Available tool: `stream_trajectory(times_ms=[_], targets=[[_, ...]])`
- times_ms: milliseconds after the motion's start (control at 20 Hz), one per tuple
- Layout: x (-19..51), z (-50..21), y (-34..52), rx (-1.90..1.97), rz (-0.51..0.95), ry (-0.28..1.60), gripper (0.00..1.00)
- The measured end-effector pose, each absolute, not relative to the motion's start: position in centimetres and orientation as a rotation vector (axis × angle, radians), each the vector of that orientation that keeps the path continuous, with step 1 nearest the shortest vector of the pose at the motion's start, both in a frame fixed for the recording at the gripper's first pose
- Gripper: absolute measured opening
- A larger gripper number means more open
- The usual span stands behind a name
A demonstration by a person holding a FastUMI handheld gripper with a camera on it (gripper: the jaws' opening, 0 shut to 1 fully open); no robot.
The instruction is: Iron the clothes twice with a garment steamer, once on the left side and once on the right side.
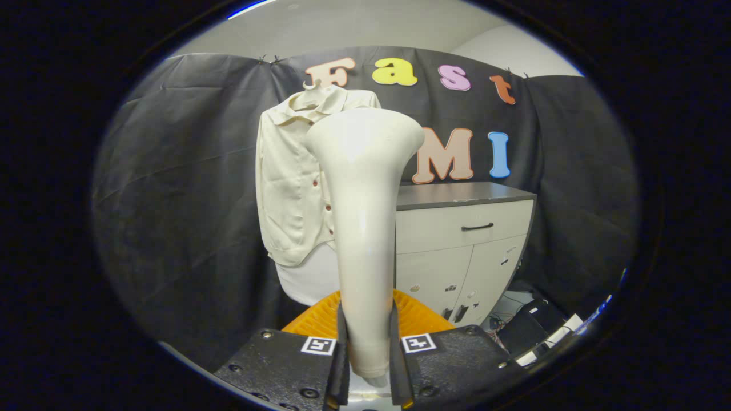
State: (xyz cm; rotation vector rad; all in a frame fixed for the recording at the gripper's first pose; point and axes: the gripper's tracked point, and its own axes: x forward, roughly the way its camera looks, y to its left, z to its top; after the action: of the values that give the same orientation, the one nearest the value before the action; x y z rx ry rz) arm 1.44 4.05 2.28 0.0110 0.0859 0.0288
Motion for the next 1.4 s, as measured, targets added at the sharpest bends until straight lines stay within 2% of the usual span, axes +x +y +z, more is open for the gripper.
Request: stream_trajectory(times_ms=[1400], targets=[[1.2,2.0,3.2,0.059,0.005,0.109,0.28]])
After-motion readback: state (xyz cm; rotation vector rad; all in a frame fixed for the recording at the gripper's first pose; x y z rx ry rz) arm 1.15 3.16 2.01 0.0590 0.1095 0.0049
